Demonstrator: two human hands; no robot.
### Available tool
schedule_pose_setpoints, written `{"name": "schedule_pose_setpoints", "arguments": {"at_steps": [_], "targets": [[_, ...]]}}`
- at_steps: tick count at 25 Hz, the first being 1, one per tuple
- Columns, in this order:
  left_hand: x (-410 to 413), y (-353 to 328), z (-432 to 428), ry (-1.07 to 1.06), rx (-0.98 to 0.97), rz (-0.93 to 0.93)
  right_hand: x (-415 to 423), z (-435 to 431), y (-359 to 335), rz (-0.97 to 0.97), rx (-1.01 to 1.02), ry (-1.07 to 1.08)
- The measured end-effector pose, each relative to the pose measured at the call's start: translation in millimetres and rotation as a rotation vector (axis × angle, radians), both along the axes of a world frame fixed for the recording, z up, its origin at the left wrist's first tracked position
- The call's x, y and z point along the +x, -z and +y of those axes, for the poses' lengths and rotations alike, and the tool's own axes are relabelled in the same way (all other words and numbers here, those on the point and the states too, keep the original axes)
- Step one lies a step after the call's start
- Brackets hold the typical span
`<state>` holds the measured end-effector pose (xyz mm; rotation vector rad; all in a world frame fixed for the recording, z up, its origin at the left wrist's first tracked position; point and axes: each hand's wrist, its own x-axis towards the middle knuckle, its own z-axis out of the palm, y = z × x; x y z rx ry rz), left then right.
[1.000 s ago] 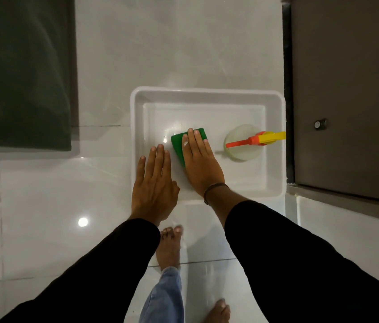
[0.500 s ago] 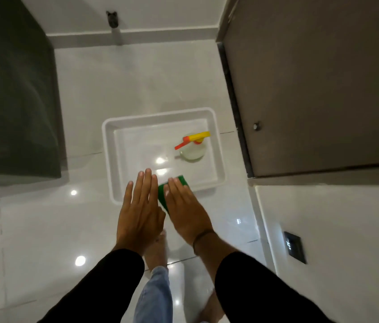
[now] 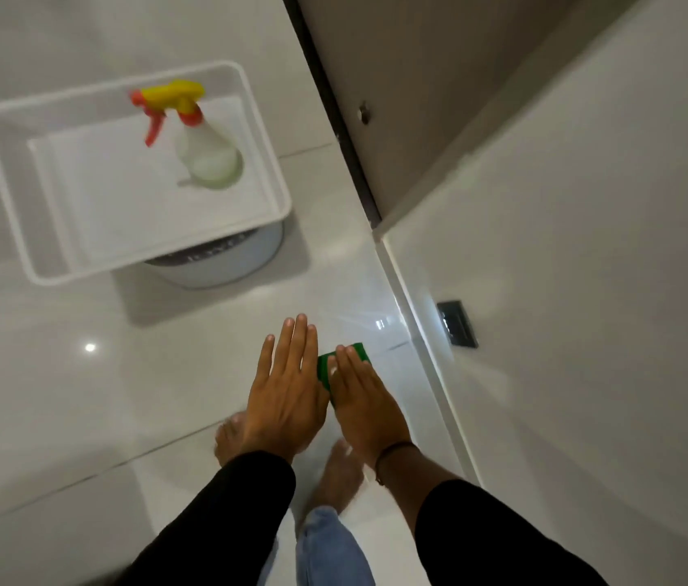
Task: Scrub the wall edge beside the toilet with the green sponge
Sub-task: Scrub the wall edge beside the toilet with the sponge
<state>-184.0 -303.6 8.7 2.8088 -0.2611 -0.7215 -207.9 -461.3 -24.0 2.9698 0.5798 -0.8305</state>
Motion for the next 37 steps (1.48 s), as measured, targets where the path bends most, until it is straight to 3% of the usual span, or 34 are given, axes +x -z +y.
{"name": "schedule_pose_setpoints", "arguments": {"at_steps": [4, 9, 18, 26, 37], "targets": [[-9, 77, -35, 0.035, 0.020, 0.037, -12, -48, 67, 0.046, 0.069, 0.135], [8, 188, -56, 0.023, 0.017, -0.013, 17, -94, 170, 0.038, 0.059, 0.147], [64, 322, -70, 0.015, 0.062, -0.153, 126, -115, 286, -0.170, 0.085, 0.139], [59, 388, -69, 0.019, 0.061, -0.237, 138, -117, 323, -0.140, 0.194, 0.135], [58, 405, -64, 0.018, 0.023, -0.310, 151, -132, 337, -0.203, 0.221, 0.203]]}}
